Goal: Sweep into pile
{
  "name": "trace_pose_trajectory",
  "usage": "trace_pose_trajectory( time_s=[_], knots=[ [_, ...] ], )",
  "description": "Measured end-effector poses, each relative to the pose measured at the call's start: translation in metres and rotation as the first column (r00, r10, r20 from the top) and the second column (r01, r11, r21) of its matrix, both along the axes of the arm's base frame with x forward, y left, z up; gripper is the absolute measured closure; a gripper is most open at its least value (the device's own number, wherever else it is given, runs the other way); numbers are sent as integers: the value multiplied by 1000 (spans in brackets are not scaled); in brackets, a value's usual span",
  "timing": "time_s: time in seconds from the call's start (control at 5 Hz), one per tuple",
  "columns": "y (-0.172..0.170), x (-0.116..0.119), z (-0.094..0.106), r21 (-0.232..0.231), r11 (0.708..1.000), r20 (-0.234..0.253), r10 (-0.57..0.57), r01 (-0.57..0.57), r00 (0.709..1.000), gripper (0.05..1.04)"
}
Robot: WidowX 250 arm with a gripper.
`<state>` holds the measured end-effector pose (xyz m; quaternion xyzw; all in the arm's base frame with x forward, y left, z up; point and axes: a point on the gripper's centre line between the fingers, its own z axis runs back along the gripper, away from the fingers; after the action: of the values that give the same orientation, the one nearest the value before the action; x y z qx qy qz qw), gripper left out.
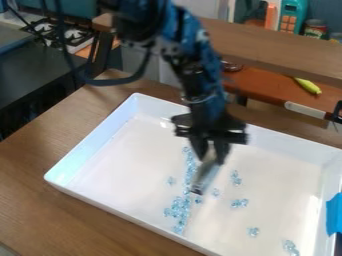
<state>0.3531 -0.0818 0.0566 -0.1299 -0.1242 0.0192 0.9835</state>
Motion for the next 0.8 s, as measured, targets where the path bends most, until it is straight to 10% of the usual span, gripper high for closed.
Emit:
trace_pose_trajectory(
  time_s=[0.2, 0.4, 0.8],
  knots=[
    [-47, 6, 14, -99, 995, 38, 9, -5, 999, 746],
    [-90, 6, -11, -118, 993, -14, 19, -20, 1000, 746],
    [-142, 1, -14, -135, 990, 59, 60, -51, 996, 746]
  ],
)
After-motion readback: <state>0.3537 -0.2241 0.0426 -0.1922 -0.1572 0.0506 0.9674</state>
